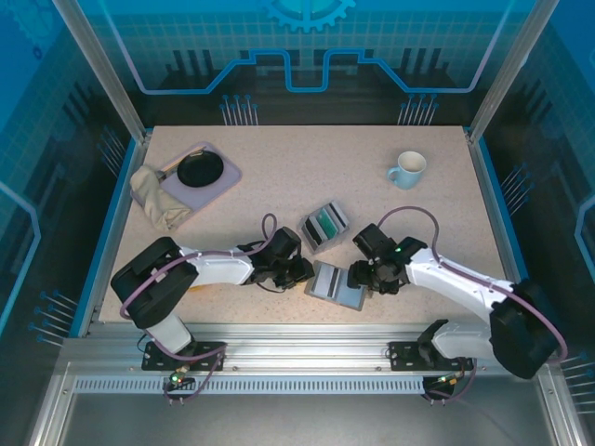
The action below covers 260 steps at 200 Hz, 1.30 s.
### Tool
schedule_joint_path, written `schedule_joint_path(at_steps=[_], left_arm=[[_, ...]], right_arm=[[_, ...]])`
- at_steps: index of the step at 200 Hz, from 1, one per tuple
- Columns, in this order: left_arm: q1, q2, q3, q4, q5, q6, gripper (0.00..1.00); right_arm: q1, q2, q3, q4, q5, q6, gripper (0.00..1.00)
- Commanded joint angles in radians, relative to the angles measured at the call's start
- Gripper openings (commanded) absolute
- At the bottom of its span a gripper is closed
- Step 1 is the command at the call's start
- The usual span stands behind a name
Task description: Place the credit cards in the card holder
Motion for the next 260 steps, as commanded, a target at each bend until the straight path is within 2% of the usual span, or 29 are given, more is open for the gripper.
schedule_joint_path(at_steps=[1,22,35,72,95,116,184,219,260], left_arm=[[-0.005,-0.016,0.011,-0.104,-0.002,0.065,0.39],[0.002,0.01,0.035,-0.104,0.044,0.093,0.49],[0.007,0.022,0.039,-0.094,0.06,0.097,0.5],[0.023,0.038,0.035,-0.053,0.123,0.097,0.49],[0.025,0.043,0.035,-0.019,0.173,0.098,0.45],[0.025,0.029,0.023,0.01,0.19,0.079,0.36],[0.028,-0.097,0.016,0.031,0.196,0.069,0.22],[0.027,-0.109,0.02,0.055,0.236,0.078,0.21],[0.016,-0.048,0.069,0.116,0.35,0.086,0.23]], right_arm=[[-0.003,0.042,-0.011,-0.023,-0.019,-0.016,0.72],[-0.002,0.084,-0.015,0.021,-0.053,-0.02,0.69],[-0.002,0.105,-0.017,0.038,-0.057,-0.022,0.66],[-0.008,0.139,-0.018,0.087,-0.066,-0.036,0.44],[-0.012,0.15,-0.023,0.126,-0.079,-0.041,0.35],[-0.02,0.153,-0.028,0.148,-0.091,-0.038,0.33],[-0.031,0.16,-0.033,0.174,-0.106,-0.044,0.3],[-0.034,0.164,-0.04,0.215,-0.124,-0.043,0.3],[-0.044,0.159,-0.059,0.29,-0.165,-0.049,0.3]])
